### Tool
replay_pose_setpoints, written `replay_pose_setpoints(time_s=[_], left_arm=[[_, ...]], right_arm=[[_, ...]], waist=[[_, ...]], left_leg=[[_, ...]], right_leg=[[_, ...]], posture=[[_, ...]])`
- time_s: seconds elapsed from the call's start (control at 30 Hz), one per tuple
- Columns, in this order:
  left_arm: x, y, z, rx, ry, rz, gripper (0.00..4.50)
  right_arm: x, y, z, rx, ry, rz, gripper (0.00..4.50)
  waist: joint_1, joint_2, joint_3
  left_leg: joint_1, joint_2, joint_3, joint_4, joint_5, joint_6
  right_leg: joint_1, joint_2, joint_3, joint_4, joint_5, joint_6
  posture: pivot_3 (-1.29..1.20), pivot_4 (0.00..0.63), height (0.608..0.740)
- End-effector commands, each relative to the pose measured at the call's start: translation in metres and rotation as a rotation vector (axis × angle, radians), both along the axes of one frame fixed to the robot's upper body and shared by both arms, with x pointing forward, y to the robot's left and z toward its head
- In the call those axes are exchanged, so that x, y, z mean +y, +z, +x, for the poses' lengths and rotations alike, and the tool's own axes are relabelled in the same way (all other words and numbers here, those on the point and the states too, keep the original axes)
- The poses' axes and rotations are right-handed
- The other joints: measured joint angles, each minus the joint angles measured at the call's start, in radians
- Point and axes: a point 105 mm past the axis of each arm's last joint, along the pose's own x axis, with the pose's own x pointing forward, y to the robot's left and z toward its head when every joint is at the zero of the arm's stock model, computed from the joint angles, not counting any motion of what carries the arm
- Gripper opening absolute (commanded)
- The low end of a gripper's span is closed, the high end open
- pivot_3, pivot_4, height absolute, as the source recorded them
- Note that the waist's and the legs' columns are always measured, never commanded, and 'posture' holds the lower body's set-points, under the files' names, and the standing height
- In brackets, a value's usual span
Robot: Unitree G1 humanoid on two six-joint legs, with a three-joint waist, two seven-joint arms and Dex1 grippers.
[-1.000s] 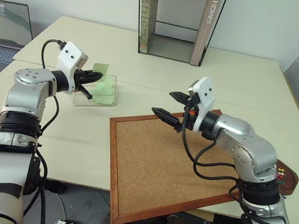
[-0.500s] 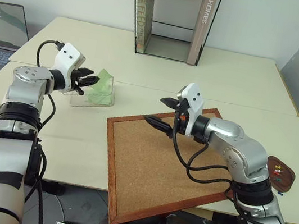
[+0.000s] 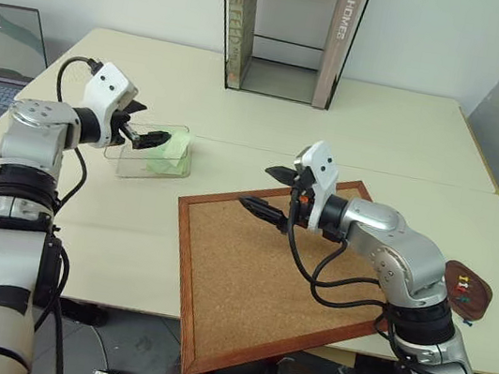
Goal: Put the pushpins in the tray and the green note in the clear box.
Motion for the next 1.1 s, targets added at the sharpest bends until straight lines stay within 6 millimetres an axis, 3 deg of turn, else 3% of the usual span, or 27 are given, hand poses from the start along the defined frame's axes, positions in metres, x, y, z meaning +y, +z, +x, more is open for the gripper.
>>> replay_pose_setpoints(time_s=[0.03,0.27,0.37,0.53,0.67,0.83,1.1], left_arm=[[0.001,0.011,-0.007,-0.011,-0.031,0.063,4.47],[0.011,0.021,-0.015,-0.059,-0.010,0.110,4.47],[-0.004,0.037,-0.023,-0.122,-0.079,0.062,4.47],[-0.046,0.050,-0.046,-0.191,-0.227,0.006,4.47],[-0.083,0.025,-0.061,-0.184,-0.266,0.004,4.47],[-0.123,-0.015,-0.086,-0.146,-0.298,-0.076,4.47],[-0.142,-0.056,-0.106,-0.084,-0.272,-0.159,4.47]], right_arm=[[0.002,0.016,-0.001,-0.057,0.017,0.032,4.50],[0.002,0.020,-0.002,-0.075,0.031,0.049,4.50],[-0.002,0.023,-0.009,-0.108,0.069,0.065,4.50],[-0.022,0.023,-0.024,-0.161,0.098,0.076,4.50],[-0.051,0.016,-0.030,-0.181,0.035,0.065,4.50],[-0.094,-0.007,-0.032,-0.163,-0.105,-0.003,4.50],[-0.126,-0.037,-0.036,-0.180,-0.259,-0.019,4.50]], waist=[[-0.001,0.000,0.000],[-0.002,0.000,0.000],[0.001,0.000,0.000],[0.004,0.000,0.000],[0.006,0.000,0.000],[0.007,-0.001,0.000],[0.005,-0.001,0.000]], left_leg=[[0.000,0.000,0.000,0.000,0.000,0.000],[0.000,0.000,0.000,0.000,0.000,0.000],[0.000,0.000,-0.001,0.000,0.000,0.000],[0.000,0.000,0.000,0.000,0.000,0.000],[0.000,0.000,-0.001,0.001,0.000,0.000],[0.003,0.000,0.000,0.001,0.000,0.000],[0.019,0.003,0.001,-0.002,0.001,-0.001]], right_leg=[[0.000,0.000,0.000,0.000,0.000,0.000],[0.000,0.000,0.001,0.000,0.000,0.000],[0.000,0.000,0.001,0.000,0.000,0.000],[0.001,-0.001,0.001,-0.001,0.000,0.000],[0.001,-0.002,0.002,-0.001,0.000,0.000],[0.004,-0.002,0.002,0.000,-0.002,0.004],[0.016,0.001,0.003,0.000,-0.003,0.003]], posture=[[0.00,0.150,0.740],[0.00,0.150,0.740],[0.00,0.150,0.740],[0.00,0.150,0.740],[0.00,0.150,0.740],[0.00,0.150,0.740],[0.00,0.150,0.740]])
